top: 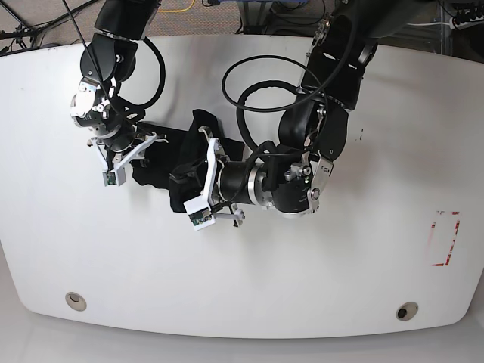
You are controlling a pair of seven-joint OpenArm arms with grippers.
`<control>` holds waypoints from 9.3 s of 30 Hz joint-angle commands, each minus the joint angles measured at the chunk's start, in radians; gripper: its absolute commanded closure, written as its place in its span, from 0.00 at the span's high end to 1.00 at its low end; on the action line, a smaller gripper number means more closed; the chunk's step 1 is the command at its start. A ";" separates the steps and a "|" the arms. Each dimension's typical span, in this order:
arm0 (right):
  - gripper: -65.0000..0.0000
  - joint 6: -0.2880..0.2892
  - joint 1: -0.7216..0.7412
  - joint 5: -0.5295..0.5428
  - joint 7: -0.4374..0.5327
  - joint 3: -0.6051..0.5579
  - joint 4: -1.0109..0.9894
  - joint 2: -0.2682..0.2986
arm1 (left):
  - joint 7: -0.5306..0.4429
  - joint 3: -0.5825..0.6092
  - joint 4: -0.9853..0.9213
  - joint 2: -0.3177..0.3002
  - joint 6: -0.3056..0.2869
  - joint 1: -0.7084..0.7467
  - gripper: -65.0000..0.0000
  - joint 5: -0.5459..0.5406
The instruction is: Fold the T-shirt properly
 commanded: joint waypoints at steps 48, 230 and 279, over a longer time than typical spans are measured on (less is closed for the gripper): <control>0.15 -0.001 -0.041 0.011 0.187 0.057 -0.180 0.053 | -0.030 0.015 0.012 0.013 -0.001 -0.031 0.00 0.026; 0.16 0.154 0.008 -0.049 0.236 -0.083 -0.123 -0.038 | -0.573 -0.177 -0.303 -0.154 -0.001 0.110 0.58 0.472; 0.15 0.151 -0.012 -0.061 0.047 -0.084 -0.084 -0.064 | -0.447 -0.179 -0.171 -0.158 -0.001 0.134 0.58 0.475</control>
